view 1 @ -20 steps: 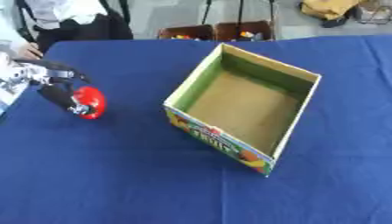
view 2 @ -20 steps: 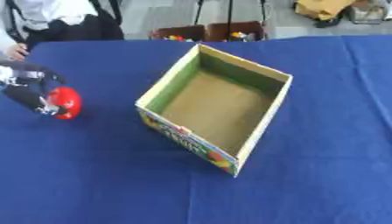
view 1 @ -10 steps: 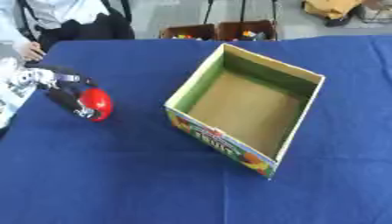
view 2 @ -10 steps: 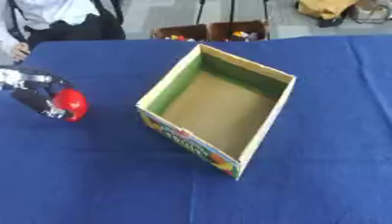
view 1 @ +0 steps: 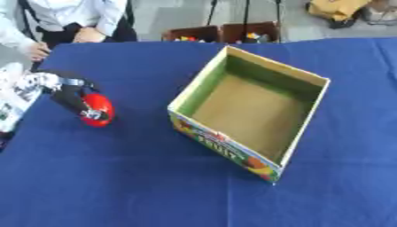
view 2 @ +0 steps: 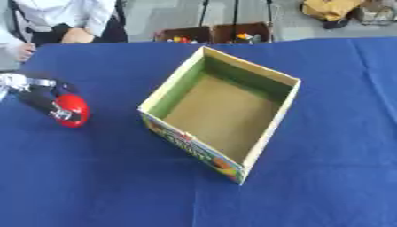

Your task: Pick up objects on the table and place them in the box.

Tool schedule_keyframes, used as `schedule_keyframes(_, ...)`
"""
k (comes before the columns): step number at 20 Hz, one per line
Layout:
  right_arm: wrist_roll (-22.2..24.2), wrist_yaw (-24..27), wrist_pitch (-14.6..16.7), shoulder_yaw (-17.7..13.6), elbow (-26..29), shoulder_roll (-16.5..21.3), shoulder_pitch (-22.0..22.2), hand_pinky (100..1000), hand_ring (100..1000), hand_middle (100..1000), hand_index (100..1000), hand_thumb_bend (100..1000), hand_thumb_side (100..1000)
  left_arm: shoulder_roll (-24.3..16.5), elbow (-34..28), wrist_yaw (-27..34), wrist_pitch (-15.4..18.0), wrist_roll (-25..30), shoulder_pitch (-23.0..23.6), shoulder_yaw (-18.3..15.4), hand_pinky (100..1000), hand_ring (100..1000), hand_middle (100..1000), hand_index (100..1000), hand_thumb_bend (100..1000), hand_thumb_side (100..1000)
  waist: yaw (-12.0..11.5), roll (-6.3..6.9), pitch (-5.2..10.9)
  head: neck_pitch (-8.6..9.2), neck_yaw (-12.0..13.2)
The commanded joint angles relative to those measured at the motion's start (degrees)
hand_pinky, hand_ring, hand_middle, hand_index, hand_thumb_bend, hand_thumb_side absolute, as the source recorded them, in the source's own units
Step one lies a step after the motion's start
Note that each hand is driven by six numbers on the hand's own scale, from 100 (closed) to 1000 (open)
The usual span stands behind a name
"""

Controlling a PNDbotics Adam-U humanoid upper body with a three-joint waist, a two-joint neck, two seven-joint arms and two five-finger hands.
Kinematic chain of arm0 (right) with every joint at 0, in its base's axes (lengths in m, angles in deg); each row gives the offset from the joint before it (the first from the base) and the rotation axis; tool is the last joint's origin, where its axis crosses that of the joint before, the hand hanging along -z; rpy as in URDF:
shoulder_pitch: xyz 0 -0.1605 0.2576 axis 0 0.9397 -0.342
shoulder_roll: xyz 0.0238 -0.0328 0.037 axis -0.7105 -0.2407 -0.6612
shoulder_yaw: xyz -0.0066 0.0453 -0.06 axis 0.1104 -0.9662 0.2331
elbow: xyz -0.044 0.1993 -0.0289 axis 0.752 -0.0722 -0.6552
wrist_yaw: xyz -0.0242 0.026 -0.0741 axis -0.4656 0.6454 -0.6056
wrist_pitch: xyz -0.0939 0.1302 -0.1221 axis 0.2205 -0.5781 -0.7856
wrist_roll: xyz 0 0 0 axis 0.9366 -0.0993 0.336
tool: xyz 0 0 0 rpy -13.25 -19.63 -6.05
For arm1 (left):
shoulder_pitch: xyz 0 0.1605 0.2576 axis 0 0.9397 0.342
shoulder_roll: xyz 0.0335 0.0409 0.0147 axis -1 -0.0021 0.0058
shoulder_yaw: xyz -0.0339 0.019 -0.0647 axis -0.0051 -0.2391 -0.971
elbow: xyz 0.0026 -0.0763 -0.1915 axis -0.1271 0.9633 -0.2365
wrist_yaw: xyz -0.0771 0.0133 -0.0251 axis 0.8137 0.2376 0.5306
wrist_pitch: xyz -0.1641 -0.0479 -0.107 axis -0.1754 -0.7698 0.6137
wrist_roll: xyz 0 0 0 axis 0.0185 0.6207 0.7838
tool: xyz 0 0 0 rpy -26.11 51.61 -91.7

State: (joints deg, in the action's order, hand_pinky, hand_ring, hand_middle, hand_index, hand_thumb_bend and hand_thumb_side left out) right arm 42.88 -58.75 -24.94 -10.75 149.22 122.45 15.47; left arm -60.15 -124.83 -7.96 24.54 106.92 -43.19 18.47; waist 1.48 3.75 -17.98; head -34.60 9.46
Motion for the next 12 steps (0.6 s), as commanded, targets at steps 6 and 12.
schedule_keyframes(6,0.17,0.40,0.00,-0.32,0.68,0.76,-0.79,722,755,735,826,100,1000,-0.73,-0.09,-2.15,1.30,0.17,-1.07,-1.18,596,858,1000,1000,502,530,0.17,0.70,-0.32,0.87,0.26)
schedule_keyframes(12,0.06,0.48,-0.04,-0.40,0.68,0.67,-0.78,724,755,732,826,100,1000,-0.76,1.82,-2.33,1.47,0.17,-0.54,-0.48,462,756,1000,1000,486,530,0.26,0.72,-0.46,0.75,0.25)
